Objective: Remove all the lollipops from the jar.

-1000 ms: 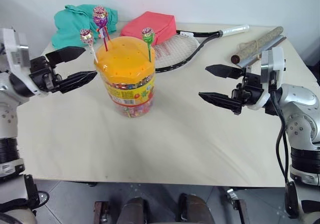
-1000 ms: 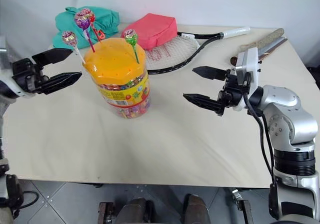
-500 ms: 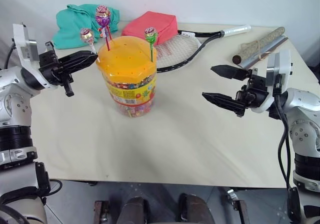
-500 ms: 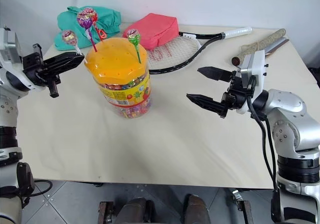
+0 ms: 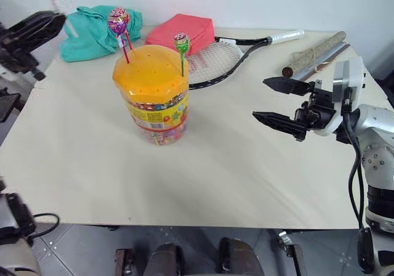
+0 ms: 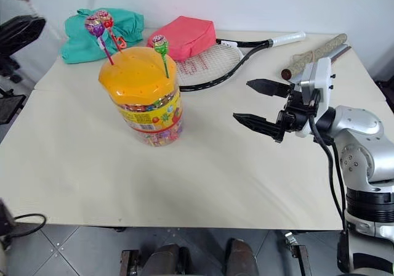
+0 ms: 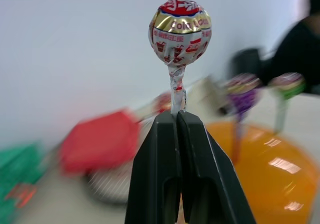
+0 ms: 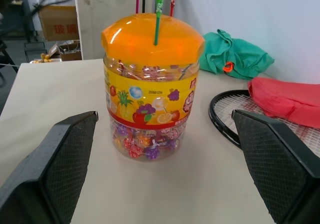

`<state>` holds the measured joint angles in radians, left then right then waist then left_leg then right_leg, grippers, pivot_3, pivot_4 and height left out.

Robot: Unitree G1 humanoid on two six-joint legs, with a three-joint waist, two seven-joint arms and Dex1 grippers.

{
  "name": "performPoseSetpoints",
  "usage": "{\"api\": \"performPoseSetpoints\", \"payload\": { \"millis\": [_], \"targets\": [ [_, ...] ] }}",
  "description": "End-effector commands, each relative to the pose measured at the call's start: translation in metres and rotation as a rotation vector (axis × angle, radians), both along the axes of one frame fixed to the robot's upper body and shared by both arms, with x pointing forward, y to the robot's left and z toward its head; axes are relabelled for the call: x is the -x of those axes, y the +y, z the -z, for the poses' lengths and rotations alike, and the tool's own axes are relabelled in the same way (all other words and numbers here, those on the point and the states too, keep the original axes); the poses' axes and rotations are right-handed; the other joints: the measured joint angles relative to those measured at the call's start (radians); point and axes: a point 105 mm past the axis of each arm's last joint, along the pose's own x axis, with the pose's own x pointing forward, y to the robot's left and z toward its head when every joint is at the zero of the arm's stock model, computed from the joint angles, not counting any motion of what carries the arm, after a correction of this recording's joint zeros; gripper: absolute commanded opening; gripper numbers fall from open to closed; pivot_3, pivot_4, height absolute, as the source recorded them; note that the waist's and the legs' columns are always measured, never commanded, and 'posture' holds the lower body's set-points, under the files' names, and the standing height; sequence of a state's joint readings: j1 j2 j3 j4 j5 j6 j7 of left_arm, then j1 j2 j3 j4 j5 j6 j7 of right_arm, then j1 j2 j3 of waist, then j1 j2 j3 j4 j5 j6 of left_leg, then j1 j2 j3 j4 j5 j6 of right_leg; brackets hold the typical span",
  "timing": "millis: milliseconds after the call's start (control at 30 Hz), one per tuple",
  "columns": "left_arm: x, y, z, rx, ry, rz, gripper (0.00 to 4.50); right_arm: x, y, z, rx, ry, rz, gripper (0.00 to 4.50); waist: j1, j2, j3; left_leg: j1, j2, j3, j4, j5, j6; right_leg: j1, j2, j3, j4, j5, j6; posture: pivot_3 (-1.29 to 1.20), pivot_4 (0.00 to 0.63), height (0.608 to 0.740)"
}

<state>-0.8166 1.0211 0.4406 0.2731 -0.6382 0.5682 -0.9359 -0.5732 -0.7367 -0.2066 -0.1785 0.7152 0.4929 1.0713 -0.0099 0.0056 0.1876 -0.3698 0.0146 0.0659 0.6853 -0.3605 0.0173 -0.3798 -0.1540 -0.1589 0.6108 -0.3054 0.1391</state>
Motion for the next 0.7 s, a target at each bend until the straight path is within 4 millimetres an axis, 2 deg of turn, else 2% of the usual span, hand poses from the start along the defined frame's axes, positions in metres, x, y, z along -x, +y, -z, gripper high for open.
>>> {"api": "performPoseSetpoints", "payload": {
  "millis": [33, 167, 300, 367, 467, 533, 633, 667, 700],
  "targets": [
    [0.003, 0.023, 0.007, 0.011, 0.117, -0.182, 0.03, 0.009, -0.003, -0.015, -0.004, -0.043, -0.043, 4.50, 0.003, 0.000, 0.000, 0.000, 0.000, 0.000, 0.000, 0.000, 0.000, 0.000, 0.000, 0.000, 0.000, 0.000, 0.000, 0.00, 0.150, 0.740],
    [0.003, 0.046, 0.043, -0.001, 0.339, -0.343, 0.03, 0.015, -0.001, -0.018, 0.008, -0.012, -0.106, 4.50, 0.010, -0.001, 0.000, -0.001, 0.000, 0.000, 0.000, 0.000, 0.000, 0.000, 0.000, 0.001, 0.000, 0.000, 0.000, 0.00, 0.150, 0.740],
    [0.004, 0.069, 0.105, -0.045, 0.658, -0.526, 0.03, 0.012, -0.005, -0.019, 0.044, 0.007, -0.130, 4.50, 0.010, -0.001, 0.000, -0.001, 0.000, 0.001, 0.000, 0.000, 0.000, 0.000, 0.000, 0.001, 0.000, 0.000, 0.000, 0.00, 0.150, 0.740],
    [0.008, 0.072, 0.130, -0.072, 0.798, -0.567, 0.03, 0.008, -0.006, -0.022, 0.035, -0.008, -0.122, 4.50, 0.009, -0.001, 0.000, -0.001, 0.000, 0.002, 0.000, 0.000, 0.000, 0.000, 0.000, 0.002, 0.000, 0.000, 0.000, 0.00, 0.150, 0.740],
    [0.014, 0.071, 0.152, -0.097, 0.912, -0.592, 0.03, 0.004, -0.003, -0.024, 0.019, -0.022, -0.119, 4.50, 0.008, -0.001, 0.000, -0.001, 0.000, 0.002, 0.000, 0.000, 0.000, 0.000, 0.000, 0.002, 0.000, 0.000, 0.000, 0.00, 0.150, 0.740],
    [0.020, 0.076, 0.169, -0.138, 1.002, -0.638, 0.03, 0.004, -0.001, -0.022, 0.019, -0.022, -0.124, 4.50, 0.008, -0.001, 0.000, -0.001, 0.000, 0.003, 0.000, 0.000, 0.000, -0.001, 0.000, 0.002, 0.000, 0.000, 0.000, 0.00, 0.150, 0.740],
    [0.029, 0.086, 0.186, -0.193, 1.101, -0.715, 0.03, 0.004, 0.000, -0.020, 0.020, -0.024, -0.124, 4.50, 0.008, -0.001, 0.000, -0.001, 0.000, 0.003, 0.000, 0.000, 0.000, -0.002, 0.000, 0.002, 0.001, 0.000, 0.000, 0.00, 0.150, 0.740],
    [0.031, 0.088, 0.187, -0.213, 1.113, -0.729, 0.46, 0.003, 0.000, -0.020, 0.020, -0.025, -0.123, 4.50, 0.009, -0.001, 0.000, -0.002, 0.000, 0.003, 0.000, 0.000, 0.000, -0.002, 0.000, 0.002, 0.001, 0.000, 0.000, 0.00, 0.150, 0.740],
    [0.032, 0.089, 0.188, -0.224, 1.126, -0.740, 0.67, 0.003, 0.000, -0.020, 0.020, -0.025, -0.122, 4.50, 0.009, -0.001, 0.000, -0.002, 0.000, 0.003, 0.000, 0.000, 0.000, -0.003, 0.000, 0.002, 0.001, 0.000, 0.000, 0.00, 0.150, 0.740]
  ]
}}
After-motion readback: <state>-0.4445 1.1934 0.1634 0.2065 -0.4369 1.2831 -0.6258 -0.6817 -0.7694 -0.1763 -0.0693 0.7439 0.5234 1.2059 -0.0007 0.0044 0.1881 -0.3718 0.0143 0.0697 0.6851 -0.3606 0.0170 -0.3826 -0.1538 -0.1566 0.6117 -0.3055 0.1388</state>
